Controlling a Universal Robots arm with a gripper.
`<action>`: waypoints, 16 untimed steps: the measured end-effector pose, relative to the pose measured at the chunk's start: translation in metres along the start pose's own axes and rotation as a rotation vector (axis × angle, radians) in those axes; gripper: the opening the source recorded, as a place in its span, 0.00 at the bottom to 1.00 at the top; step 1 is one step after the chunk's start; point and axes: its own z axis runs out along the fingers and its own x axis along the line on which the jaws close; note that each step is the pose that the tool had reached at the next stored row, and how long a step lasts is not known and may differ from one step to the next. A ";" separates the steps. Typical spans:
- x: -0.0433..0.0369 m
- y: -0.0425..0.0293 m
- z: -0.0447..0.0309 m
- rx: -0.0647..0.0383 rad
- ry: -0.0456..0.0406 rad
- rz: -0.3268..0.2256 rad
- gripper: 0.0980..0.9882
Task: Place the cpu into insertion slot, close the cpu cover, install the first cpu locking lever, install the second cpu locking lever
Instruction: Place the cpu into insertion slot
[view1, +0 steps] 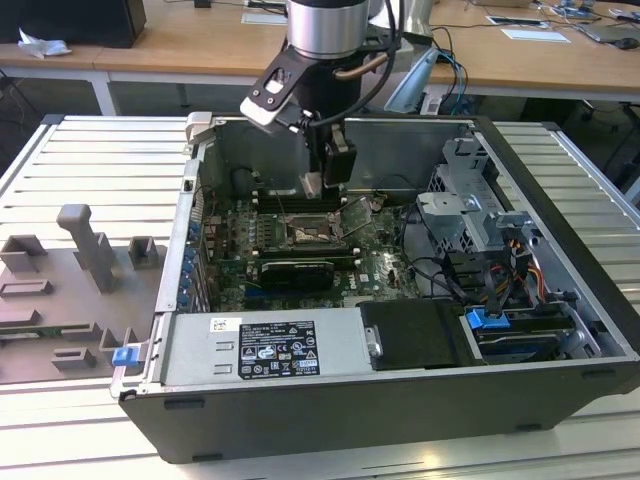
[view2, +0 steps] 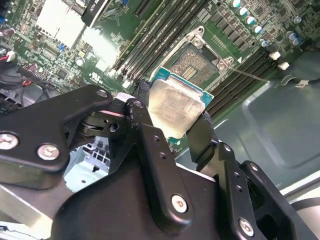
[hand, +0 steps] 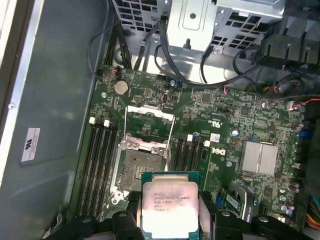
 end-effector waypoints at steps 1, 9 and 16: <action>0.0000 -0.0002 0.0019 0.001 0.0003 0.000 0.50; -0.0003 -0.0010 0.0143 0.003 -0.0046 0.001 0.50; -0.0004 -0.0013 0.0195 0.000 -0.0149 0.146 0.50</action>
